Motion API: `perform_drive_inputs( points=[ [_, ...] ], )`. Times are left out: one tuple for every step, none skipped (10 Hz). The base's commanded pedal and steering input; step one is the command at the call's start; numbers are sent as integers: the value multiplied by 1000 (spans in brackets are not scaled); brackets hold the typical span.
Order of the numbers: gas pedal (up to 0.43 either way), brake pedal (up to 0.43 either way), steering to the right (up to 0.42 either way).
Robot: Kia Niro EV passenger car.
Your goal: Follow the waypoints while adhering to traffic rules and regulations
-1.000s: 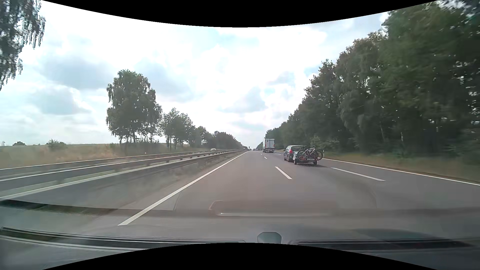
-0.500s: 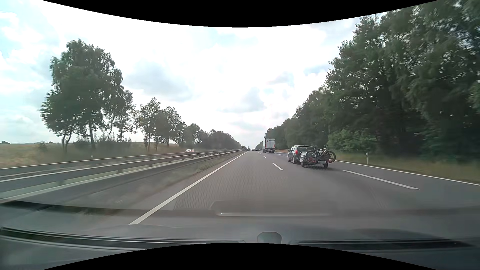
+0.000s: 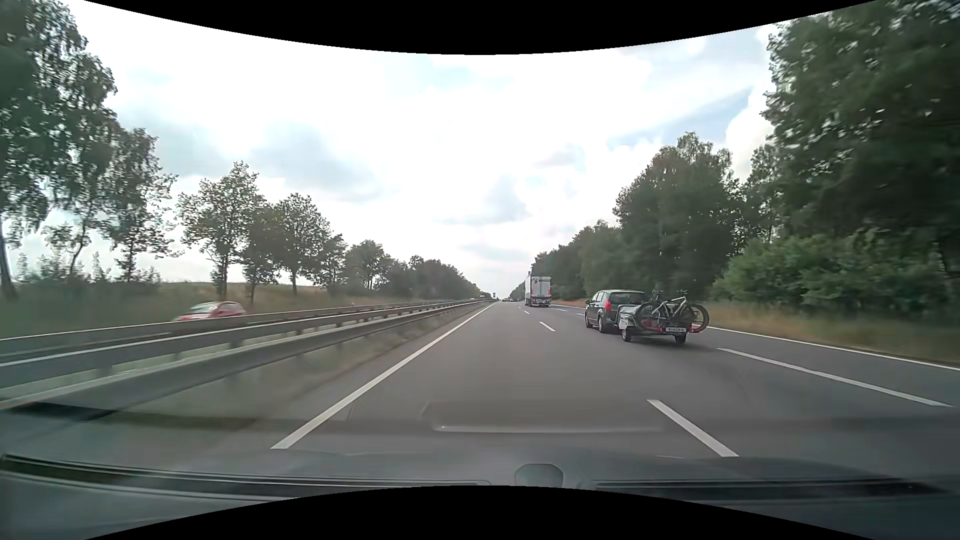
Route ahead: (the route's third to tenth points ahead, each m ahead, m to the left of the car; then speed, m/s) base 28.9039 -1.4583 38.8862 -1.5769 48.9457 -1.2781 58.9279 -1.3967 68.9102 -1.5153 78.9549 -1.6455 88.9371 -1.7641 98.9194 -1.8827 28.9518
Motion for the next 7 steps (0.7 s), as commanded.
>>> perform_drive_inputs(
  points=[
    [449, 0, -1],
    [449, 0, -1],
    [449, 0, -1],
    [449, 0, -1],
    [449, 0, -1],
    [449, 0, -1],
    [449, 0, -1]
  ],
)
